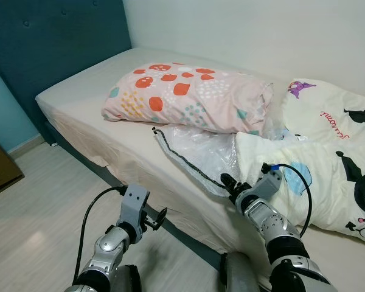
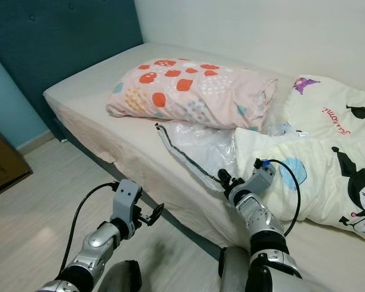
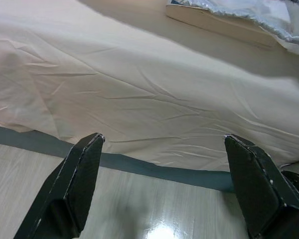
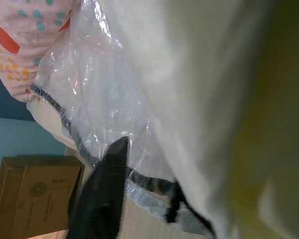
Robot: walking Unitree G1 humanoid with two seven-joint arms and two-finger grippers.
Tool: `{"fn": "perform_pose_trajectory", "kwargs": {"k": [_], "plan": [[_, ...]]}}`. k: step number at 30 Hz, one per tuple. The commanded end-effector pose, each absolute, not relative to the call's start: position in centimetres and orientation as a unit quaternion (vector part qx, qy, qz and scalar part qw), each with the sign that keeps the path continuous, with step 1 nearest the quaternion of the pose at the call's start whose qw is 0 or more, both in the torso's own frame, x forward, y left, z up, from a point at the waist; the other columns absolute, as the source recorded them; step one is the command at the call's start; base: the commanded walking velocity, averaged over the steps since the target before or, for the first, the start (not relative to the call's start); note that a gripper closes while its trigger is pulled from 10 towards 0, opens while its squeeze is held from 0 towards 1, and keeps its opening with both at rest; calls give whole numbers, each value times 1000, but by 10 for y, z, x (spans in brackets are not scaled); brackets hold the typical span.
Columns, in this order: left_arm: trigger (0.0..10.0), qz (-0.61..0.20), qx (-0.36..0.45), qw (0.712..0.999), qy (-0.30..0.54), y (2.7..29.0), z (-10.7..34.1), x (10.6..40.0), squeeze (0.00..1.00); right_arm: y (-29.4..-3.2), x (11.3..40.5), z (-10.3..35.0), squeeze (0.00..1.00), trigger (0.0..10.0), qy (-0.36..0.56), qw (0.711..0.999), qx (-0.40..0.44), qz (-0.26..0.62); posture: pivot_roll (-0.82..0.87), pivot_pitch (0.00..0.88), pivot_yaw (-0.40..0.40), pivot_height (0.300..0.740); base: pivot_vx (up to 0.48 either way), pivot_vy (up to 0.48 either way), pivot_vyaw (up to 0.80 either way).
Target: Clean up the room
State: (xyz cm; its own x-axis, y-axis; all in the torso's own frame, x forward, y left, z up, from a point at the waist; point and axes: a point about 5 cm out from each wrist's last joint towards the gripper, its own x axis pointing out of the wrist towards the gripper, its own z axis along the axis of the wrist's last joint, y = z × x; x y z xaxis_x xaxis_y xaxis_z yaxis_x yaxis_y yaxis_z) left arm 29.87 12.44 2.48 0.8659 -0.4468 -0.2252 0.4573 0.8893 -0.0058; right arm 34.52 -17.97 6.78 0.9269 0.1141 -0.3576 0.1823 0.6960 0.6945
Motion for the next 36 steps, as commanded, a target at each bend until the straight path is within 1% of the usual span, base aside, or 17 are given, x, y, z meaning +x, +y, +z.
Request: {"fn": "perform_pose_trajectory", "kwargs": {"k": [1,13,15,16,17,18,19,20,21,22,23,24,26,31,33,35,36], "plan": [[10000,-235,36,964,122,129,21,295,0,-178,350,76,0,0,172,904,391,-8,-86,98,35,570,0,0,0],[10000,-234,36,964,122,127,22,297,0,-167,355,84,0,0,156,904,397,41,-93,84,35,570,0,0,0],[10000,-234,37,964,121,126,23,299,0,-151,353,89,0,0,157,898,395,115,-98,77,34,570,0,0,0],[10000,-234,37,964,121,126,23,299,0,-151,353,89,0,0,157,898,395,115,-98,77,34,570,0,0,0],[10000,-234,37,964,120,125,24,300,0,-139,350,93,0,0,157,892,388,173,-102,70,35,570,0,0,0],[10000,-234,37,964,120,125,24,300,0,-139,350,93,0,0,157,892,388,173,-102,70,35,570,0,0,0],[10000,-234,37,964,119,124,25,301,0,-127,345,99,0,0,151,883,377,234,-104,66,34,570,0,0,0],[10000,-234,37,964,119,124,25,301,0,-127,345,99,0,0,151,883,377,234,-104,66,34,570,0,0,0],[10000,-234,37,964,118,123,26,302,0,-118,339,105,0,0,142,873,370,284,-106,63,35,570,0,0,0],[10000,-234,37,964,118,123,26,302,0,-118,339,105,0,0,142,873,370,284,-106,63,35,570,0,0,0],[10000,-235,37,964,117,122,27,303,0,-110,334,109,0,0,139,863,361,326,-110,57,35,570,0,0,0],[10000,-235,37,964,117,122,27,303,0,-110,334,109,0,0,139,863,361,326,-110,57,35,570,0,0,0],[10000,-236,37,964,116,121,27,304,0,-101,326,111,0,0,136,850,344,376,-111,55,34,570,0,0,0],[10000,-235,37,965,114,120,29,305,0,-95,319,124,0,0,108,826,359,421,-112,53,33,570,0,0,0],[10000,-233,35,965,113,119,30,306,0,-89,308,146,0,0,65,787,375,485,-112,51,32,570,0,0,0],[10000,-231,34,966,112,119,30,307,0,-86,300,161,0,0,35,762,384,520,-112,49,31,570,0,0,0],[10000,-231,34,966,112,119,30,307,0,-86,300,161,0,0,35,762,384,520,-112,49,31,570,0,0,0]]}}
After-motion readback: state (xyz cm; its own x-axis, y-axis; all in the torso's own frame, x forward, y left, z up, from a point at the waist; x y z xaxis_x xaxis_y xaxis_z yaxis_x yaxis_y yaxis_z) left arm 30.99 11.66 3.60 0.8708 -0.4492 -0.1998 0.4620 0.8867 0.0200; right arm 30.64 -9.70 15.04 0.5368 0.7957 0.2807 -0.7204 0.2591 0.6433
